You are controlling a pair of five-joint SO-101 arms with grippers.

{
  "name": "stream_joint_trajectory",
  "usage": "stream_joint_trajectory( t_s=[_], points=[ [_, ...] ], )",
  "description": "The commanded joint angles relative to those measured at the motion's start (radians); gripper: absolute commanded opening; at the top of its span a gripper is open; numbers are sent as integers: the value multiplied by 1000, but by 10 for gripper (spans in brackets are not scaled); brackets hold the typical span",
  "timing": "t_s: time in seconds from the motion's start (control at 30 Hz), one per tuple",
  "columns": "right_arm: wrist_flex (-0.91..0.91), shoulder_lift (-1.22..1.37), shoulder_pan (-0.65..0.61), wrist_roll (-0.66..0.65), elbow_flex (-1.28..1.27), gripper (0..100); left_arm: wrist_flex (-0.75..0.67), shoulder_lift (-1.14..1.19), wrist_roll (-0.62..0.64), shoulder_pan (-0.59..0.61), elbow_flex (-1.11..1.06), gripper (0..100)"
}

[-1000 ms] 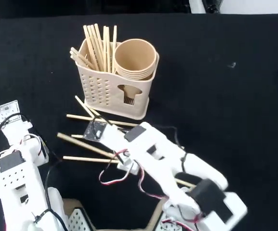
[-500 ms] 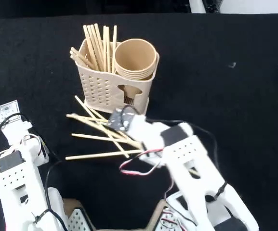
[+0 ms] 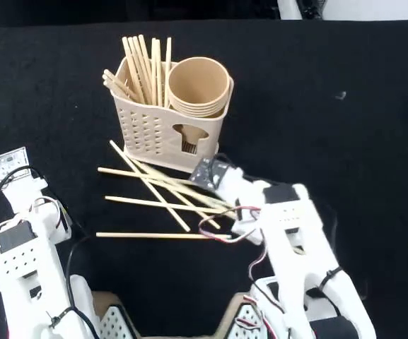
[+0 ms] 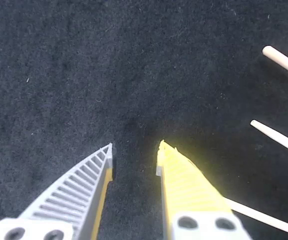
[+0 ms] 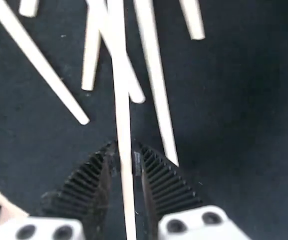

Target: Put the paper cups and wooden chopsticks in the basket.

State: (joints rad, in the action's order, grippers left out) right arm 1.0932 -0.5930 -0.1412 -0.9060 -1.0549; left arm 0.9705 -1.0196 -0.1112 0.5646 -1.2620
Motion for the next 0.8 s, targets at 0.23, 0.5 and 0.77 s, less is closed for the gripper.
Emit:
stream_joint_trajectory(
  t_s=[0.23,0.5,0.77],
  points=[
    [428,-374,-235,232,438,11,-23,3,6,10,12,152],
    [305,-466,-425,577,722,11,-23,3,6,10,12,152],
    [-431,-374,-430,793,645,11,-23,3,6,10,10,152]
  ],
)
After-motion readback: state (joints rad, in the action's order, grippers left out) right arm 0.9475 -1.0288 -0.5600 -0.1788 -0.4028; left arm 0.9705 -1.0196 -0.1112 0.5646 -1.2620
